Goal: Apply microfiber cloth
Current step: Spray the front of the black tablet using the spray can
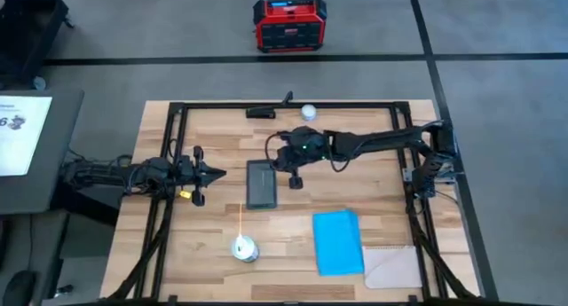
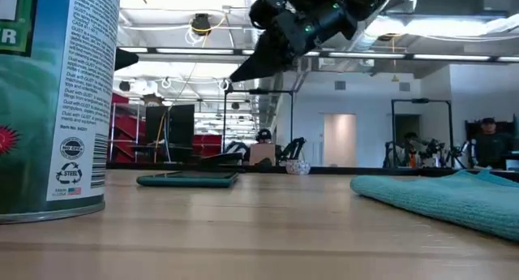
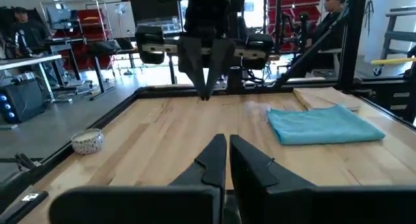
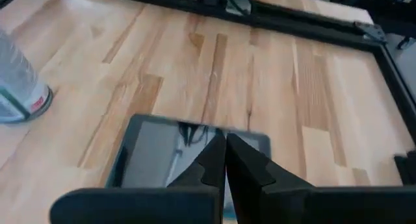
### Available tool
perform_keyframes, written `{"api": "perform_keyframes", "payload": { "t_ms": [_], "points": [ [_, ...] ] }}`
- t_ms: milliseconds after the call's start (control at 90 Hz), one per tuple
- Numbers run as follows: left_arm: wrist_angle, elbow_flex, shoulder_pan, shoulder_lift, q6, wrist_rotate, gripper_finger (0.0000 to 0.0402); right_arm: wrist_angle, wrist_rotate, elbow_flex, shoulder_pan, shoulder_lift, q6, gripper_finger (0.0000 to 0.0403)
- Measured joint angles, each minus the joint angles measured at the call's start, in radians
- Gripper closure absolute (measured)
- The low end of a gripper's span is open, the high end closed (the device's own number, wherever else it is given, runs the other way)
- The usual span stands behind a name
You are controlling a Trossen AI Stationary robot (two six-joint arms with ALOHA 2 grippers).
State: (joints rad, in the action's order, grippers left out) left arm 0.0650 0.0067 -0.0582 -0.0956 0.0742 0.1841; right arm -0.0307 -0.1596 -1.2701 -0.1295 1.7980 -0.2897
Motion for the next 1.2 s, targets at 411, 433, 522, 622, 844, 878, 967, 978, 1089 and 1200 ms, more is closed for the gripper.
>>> {"api": "perform_keyframes", "payload": {
  "t_ms": [411,433,522,622,844,878,967,978,1089,1200],
  "points": [
    [0.000,0.000,0.000,0.000,0.000,0.000,0.0402,-0.124,0.067,-0.136,0.005,0.152,-0.009,0.0403],
    [0.000,0.000,0.000,0.000,0.000,0.000,0.0402,-0.124,0.067,-0.139,0.005,0.157,-0.009,0.0403],
    [0.000,0.000,0.000,0.000,-0.006,0.000,0.0402,-0.125,0.068,-0.153,0.004,0.173,-0.008,0.0403],
    [0.001,0.000,0.000,0.000,-0.008,0.000,0.0402,-0.146,0.087,-0.156,0.006,0.173,-0.008,0.0403],
    [0.002,0.000,0.000,0.000,-0.010,0.000,0.0402,-0.231,0.136,-0.158,0.005,0.173,-0.007,0.0403],
    [0.003,0.000,0.000,0.000,-0.012,0.002,0.0402,-0.242,0.136,-0.158,0.005,0.173,-0.007,0.0403],
    [0.003,0.000,0.000,0.000,-0.015,0.004,0.0402,-0.249,0.131,-0.157,0.006,0.173,-0.007,0.0403],
    [0.003,0.000,0.000,0.000,-0.015,0.004,0.0402,-0.248,0.129,-0.158,0.007,0.173,-0.007,0.0403],
    [0.006,0.000,0.000,0.000,-0.015,0.005,0.0402,-0.269,0.086,-0.172,0.011,0.173,0.003,0.0403],
    [0.005,0.000,0.000,0.000,-0.016,0.005,0.0402,-0.304,0.053,-0.196,0.019,0.179,0.010,0.0403]
  ]
}}
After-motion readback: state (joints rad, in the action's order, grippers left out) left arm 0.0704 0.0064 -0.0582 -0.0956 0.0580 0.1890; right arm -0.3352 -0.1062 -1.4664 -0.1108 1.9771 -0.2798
